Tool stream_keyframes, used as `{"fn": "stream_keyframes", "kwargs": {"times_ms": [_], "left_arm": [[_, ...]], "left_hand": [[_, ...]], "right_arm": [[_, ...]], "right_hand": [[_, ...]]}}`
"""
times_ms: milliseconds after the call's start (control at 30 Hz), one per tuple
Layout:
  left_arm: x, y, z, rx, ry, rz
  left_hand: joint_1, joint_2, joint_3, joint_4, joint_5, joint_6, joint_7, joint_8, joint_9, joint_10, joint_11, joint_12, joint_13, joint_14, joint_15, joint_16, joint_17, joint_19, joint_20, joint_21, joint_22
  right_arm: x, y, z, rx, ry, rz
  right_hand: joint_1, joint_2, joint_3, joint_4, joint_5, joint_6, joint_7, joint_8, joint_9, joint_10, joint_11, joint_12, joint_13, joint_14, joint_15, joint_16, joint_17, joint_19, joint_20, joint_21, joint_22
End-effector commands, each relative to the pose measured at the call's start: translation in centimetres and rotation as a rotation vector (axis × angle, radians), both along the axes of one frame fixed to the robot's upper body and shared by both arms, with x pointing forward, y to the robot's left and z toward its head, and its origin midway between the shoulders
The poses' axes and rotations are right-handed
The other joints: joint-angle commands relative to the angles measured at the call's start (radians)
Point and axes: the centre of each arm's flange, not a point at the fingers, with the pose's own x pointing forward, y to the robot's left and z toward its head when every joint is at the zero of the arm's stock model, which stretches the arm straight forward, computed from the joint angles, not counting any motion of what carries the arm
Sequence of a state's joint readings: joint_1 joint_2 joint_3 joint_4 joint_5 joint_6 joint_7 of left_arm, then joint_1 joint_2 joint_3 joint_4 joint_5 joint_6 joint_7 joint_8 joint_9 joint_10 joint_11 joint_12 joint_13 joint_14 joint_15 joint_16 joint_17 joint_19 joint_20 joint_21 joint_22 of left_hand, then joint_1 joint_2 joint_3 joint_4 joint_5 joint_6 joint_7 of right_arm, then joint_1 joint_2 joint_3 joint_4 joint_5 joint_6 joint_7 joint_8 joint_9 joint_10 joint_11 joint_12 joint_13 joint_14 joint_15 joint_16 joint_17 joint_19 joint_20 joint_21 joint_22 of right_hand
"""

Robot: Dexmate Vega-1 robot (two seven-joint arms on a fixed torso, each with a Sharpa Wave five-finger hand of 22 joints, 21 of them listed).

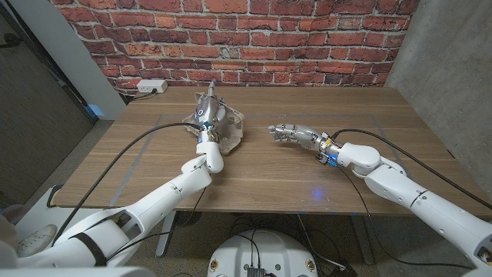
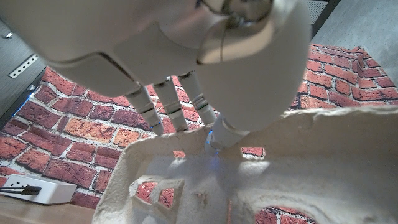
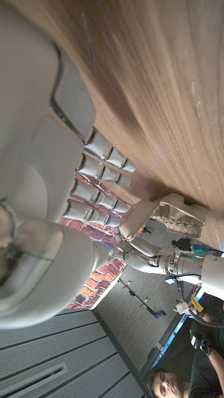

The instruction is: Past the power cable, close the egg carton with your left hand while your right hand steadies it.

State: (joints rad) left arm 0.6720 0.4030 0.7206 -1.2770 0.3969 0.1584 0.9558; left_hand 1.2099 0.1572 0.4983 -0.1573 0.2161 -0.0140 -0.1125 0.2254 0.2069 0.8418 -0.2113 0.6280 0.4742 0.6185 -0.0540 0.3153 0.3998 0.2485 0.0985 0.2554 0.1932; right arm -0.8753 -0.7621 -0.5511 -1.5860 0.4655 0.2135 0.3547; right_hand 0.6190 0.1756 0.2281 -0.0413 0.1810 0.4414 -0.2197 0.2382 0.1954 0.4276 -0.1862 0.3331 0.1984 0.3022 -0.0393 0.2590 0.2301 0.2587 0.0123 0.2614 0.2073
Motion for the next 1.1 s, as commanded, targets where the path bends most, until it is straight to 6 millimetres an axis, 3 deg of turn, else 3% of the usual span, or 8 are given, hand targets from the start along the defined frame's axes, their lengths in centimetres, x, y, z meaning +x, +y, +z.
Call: {"fn": "stream_keyframes", "kwargs": {"times_ms": [33, 333, 733, 833, 867, 900, 1000, 1100], "left_arm": [[0.47, -0.36, 0.34, -0.015, -0.007, 0.012], [0.14, -0.37, 0.49, -0.017, -0.020, 0.024], [-0.21, -0.29, 0.78, -0.027, -0.034, 0.036], [-0.16, -0.30, 0.63, -0.025, -0.029, 0.034], [-0.14, -0.31, 0.57, -0.028, -0.026, 0.035], [-0.12, -0.32, 0.52, -0.023, -0.026, 0.031], [-0.06, -0.37, 0.41, -0.017, -0.023, 0.027], [-0.03, -0.39, 0.36, -0.013, -0.019, 0.025]], "left_hand": [[0.044, -0.007, -0.018, -0.016, 0.005, 0.016, -0.001, -0.005, 0.008, -0.013, 0.003, 0.028, 0.017, 0.148, -0.185, 0.071, 0.043, 0.030, 0.002, 0.014, 0.006], [0.096, -0.027, -0.073, -0.014, 0.002, 0.031, 0.001, -0.011, 0.016, -0.027, 0.005, 0.052, 0.014, 0.256, -0.184, 0.136, 0.108, 0.112, -0.030, 0.062, 0.026], [0.130, -0.036, -0.140, -0.005, 0.005, 0.049, 0.000, -0.014, 0.022, -0.024, 0.007, 0.074, 0.010, 0.288, -0.181, 0.207, 0.204, 0.171, -0.053, 0.170, 0.120], [0.136, -0.036, -0.146, -0.006, 0.006, 0.049, 0.002, -0.015, 0.023, -0.022, 0.007, 0.077, 0.012, 0.286, -0.181, 0.214, 0.216, 0.173, -0.053, 0.184, 0.134], [0.138, -0.036, -0.147, -0.006, 0.006, 0.049, 0.002, -0.015, 0.023, -0.024, 0.007, 0.076, 0.011, 0.285, -0.181, 0.216, 0.219, 0.172, -0.054, 0.188, 0.137], [0.140, -0.036, -0.149, -0.006, 0.007, 0.050, 0.002, -0.015, 0.023, -0.024, 0.007, 0.076, 0.011, 0.284, -0.181, 0.217, 0.222, 0.171, -0.054, 0.191, 0.141], [0.145, -0.035, -0.152, -0.006, 0.008, 0.051, 0.001, -0.016, 0.024, -0.024, 0.007, 0.076, 0.009, 0.278, -0.181, 0.220, 0.230, 0.162, -0.054, 0.198, 0.152], [0.156, -0.033, -0.157, -0.006, 0.011, 0.053, -0.002, -0.016, 0.025, -0.022, 0.008, 0.078, 0.007, 0.242, -0.182, 0.211, 0.242, 0.137, -0.052, 0.207, 0.168]], "right_arm": [[0.04, -0.13, 0.07, 0.006, 0.004, -0.008], [0.25, -0.15, 0.16, 0.008, 0.002, -0.004], [0.24, -0.27, 0.44, 0.018, -0.011, 0.000], [0.13, -0.39, 0.49, 0.066, -0.017, 0.017], [-0.01, -0.41, 0.53, 0.077, -0.028, 0.014], [-0.20, -0.41, 0.64, 0.080, -0.041, 0.009], [-0.54, -0.55, 0.86, 0.097, -0.062, -0.009], [-0.62, -0.89, 0.94, 0.106, -0.065, -0.029]], "right_hand": [[-0.009, 0.000, 0.007, 0.003, -0.002, 0.009, 0.000, 0.002, 0.001, -0.001, 0.004, 0.000, 0.003, 0.007, -0.126, 0.005, 0.002, 0.005, 0.003, 0.006, 0.006], [-0.013, -0.005, 0.008, 0.004, -0.002, 0.007, -0.001, -0.001, 0.001, -0.014, 0.005, -0.007, 0.003, 0.001, -0.128, 0.000, 0.003, 0.003, 0.006, 0.006, 0.007], [-0.014, -0.008, 0.014, 0.003, -0.003, 0.004, -0.001, -0.006, 0.001, -0.032, 0.001, -0.016, 0.003, -0.003, -0.125, -0.006, 0.004, 0.004, 0.008, 0.008, 0.008], [0.018, 0.001, 0.048, -0.020, 0.001, 0.040, -0.001, -0.001, 0.001, 0.022, -0.007, 0.000, 0.002, 0.082, -0.168, 0.018, 0.007, 0.065, -0.024, 0.038, 0.016], [0.067, 0.029, 0.101, -0.038, 0.009, 0.079, -0.001, 0.007, 0.002, 0.067, -0.010, 0.011, 0.001, 0.161, -0.187, 0.050, 0.018, 0.121, -0.091, 0.072, 0.029], [0.126, 0.029, 0.163, -0.054, 0.015, 0.105, 0.000, 0.005, 0.002, 0.091, -0.013, 0.010, 0.000, 0.220, -0.192, 0.082, 0.043, 0.141, -0.127, 0.105, 0.058], [0.275, 0.027, 0.278, -0.065, 0.016, 0.130, 0.002, -0.023, 0.012, 0.106, -0.012, -0.011, 0.014, 0.275, -0.198, 0.152, 0.149, 0.103, -0.154, 0.243, 0.218], [0.309, 0.025, 0.283, -0.066, 0.014, 0.136, 0.002, -0.030, 0.015, 0.072, -0.012, -0.032, 0.015, 0.268, -0.199, 0.160, 0.187, 0.072, -0.153, 0.302, 0.279]]}}
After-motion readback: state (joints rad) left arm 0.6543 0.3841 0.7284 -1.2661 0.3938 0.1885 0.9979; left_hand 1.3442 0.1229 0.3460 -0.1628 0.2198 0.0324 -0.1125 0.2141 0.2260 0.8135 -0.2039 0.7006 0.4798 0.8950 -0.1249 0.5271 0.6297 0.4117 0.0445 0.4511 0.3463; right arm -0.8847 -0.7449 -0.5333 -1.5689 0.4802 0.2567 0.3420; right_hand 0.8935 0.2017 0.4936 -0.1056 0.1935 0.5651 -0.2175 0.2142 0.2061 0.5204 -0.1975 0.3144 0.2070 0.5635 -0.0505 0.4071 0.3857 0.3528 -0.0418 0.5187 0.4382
